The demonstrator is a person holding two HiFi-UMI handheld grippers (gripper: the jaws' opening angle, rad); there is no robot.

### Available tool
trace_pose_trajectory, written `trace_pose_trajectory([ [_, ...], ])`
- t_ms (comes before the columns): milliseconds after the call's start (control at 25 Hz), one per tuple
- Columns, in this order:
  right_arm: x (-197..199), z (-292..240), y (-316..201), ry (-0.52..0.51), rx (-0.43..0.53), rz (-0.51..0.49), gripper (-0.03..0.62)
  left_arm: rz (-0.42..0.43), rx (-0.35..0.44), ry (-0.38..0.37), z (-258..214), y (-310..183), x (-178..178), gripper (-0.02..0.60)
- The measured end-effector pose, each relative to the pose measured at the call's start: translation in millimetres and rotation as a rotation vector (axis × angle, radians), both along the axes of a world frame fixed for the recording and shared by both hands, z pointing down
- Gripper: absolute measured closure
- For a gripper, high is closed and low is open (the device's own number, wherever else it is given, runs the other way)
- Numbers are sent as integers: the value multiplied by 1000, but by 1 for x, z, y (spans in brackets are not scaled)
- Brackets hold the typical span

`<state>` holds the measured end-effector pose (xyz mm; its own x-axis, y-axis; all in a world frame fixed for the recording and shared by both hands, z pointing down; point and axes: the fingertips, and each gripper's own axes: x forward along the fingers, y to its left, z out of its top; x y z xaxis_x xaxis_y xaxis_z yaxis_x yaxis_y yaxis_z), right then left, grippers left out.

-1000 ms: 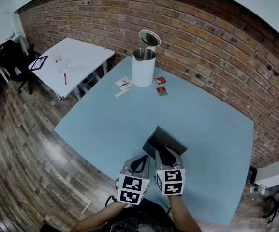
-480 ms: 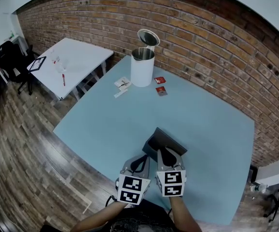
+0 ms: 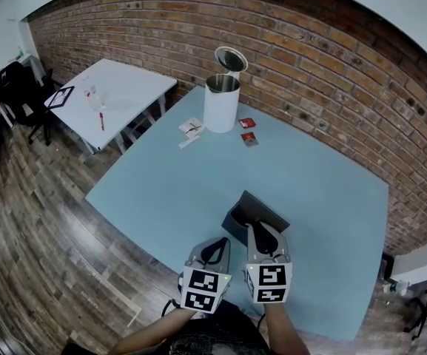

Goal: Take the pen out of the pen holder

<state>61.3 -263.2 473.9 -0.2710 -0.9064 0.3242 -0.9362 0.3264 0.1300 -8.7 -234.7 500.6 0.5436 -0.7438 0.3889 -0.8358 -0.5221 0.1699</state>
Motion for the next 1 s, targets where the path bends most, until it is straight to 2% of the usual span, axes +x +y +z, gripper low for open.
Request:
trace_pose_trajectory([
  [520,-2,-43,34,-9,117,23,551,24,25,6,-6,26,-3,583],
  [1000,-10,-33,72,-18,92,22,551,45,57,13,-17,48,-1,583],
])
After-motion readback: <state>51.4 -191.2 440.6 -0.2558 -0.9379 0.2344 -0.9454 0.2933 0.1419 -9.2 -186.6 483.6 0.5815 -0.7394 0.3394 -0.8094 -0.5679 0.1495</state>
